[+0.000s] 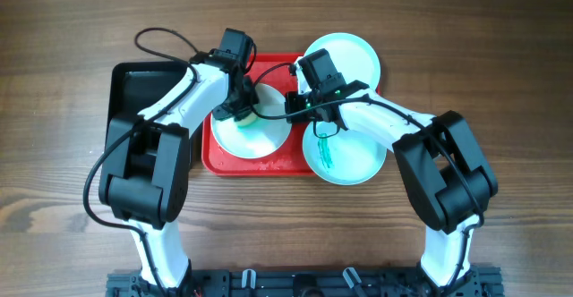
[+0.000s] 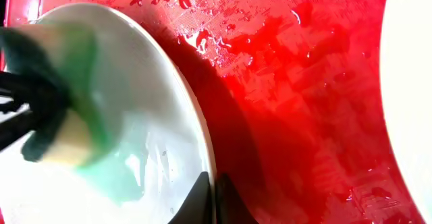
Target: Clean dirty plates on tray and stack at the side
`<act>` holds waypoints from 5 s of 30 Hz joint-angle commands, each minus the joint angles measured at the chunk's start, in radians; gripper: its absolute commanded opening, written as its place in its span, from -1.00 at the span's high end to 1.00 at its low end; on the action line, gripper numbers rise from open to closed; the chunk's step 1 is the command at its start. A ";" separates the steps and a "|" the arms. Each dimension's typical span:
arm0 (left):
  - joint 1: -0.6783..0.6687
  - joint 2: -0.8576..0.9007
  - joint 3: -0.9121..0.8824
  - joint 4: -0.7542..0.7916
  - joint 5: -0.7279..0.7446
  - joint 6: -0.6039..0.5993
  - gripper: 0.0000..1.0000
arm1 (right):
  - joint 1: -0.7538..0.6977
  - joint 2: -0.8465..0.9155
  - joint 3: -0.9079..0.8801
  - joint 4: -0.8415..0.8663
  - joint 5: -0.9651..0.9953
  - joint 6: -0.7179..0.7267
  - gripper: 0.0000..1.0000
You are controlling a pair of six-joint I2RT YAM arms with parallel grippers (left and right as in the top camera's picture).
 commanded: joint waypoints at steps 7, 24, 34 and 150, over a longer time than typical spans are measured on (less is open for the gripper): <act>-0.010 0.016 -0.011 -0.198 0.403 0.359 0.92 | -0.003 0.000 0.005 -0.006 -0.023 0.000 0.91; -0.010 0.016 -0.011 -0.043 -0.253 -0.024 0.92 | -0.003 0.000 0.005 -0.011 -0.023 0.001 0.91; -0.013 0.016 -0.011 -0.208 0.466 0.390 0.92 | -0.003 0.000 0.005 -0.018 -0.023 0.001 0.91; 0.234 -0.166 0.296 -0.352 0.104 0.248 0.92 | -0.906 -0.408 -0.085 -0.487 0.124 -0.075 0.92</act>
